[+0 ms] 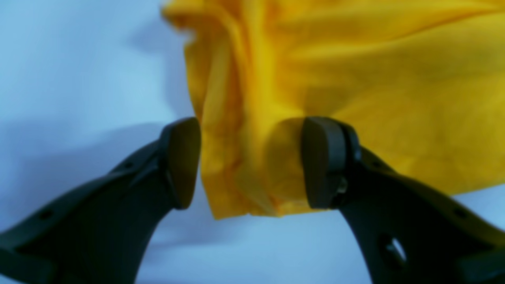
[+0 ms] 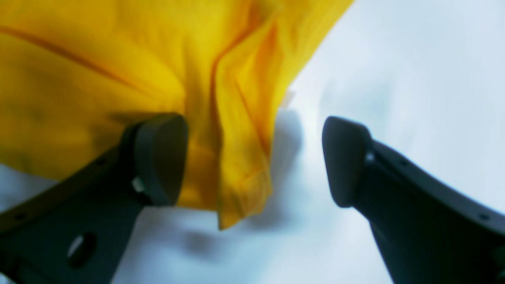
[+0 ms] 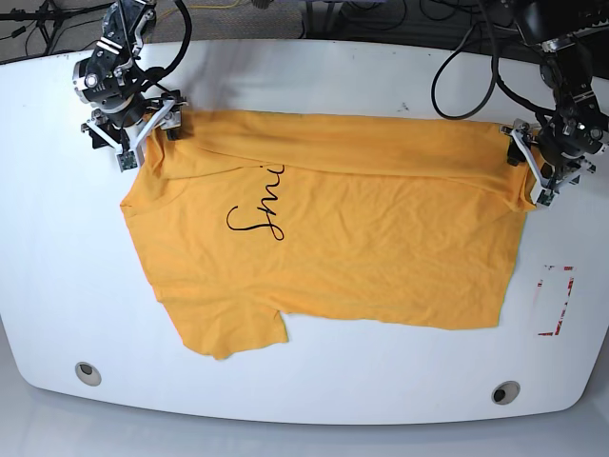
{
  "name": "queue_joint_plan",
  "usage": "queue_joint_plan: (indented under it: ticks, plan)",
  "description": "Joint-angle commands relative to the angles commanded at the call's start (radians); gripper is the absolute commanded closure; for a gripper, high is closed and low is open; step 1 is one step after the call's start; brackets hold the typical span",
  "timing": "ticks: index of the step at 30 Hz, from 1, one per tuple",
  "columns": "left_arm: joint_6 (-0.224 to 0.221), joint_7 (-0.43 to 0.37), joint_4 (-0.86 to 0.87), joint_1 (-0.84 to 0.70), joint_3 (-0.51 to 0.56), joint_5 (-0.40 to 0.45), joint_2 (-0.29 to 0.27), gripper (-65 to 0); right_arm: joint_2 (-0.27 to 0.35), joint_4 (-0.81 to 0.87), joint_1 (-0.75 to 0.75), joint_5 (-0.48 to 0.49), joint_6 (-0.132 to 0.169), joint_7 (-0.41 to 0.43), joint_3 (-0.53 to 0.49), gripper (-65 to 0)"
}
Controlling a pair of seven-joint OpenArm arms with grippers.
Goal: Fold the T-shirt properly
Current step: 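Open both grippers and release the shirt edge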
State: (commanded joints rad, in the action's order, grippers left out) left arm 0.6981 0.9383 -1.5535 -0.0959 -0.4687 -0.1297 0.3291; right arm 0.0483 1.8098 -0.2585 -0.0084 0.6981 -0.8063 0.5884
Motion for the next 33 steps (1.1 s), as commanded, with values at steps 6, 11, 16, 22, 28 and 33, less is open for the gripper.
queue_joint_plan:
  ticks: [6, 11, 16, 22, 28, 33]
  plan:
    - [0.000, 0.000, 0.002, -0.031, 0.000, 0.000, 0.014, -37.9, 0.041, -0.048, -0.008, 0.006, 0.000, 0.000, 0.000, -25.8]
    - [0.000, 0.002, 0.002, -0.055, 0.000, 0.002, 0.014, -37.9, 0.058, -0.095, -0.009, 0.000, 0.000, -0.002, 0.000, -2.7]
    - [0.000, 0.002, 0.000, -0.106, 0.000, 0.000, 0.008, -37.8, 0.074, -0.121, -0.035, -0.002, 0.000, -0.005, 0.000, -0.3]
    - [0.000, 0.003, -0.011, -0.149, -0.003, -0.002, 0.008, -37.8, 0.095, -0.121, -0.074, -0.002, 0.000, -0.003, 0.000, -0.3]
    - [0.000, 0.003, -0.087, -0.238, -0.041, -0.005, 0.005, -37.8, 0.109, -0.120, -0.129, 0.000, 0.000, -0.003, 0.000, -0.3]
    - [0.000, 0.003, -0.137, -0.288, -0.064, -0.005, -0.011, -37.8, 0.118, -0.080, -0.178, 0.000, 0.000, -0.003, 0.000, -0.3]
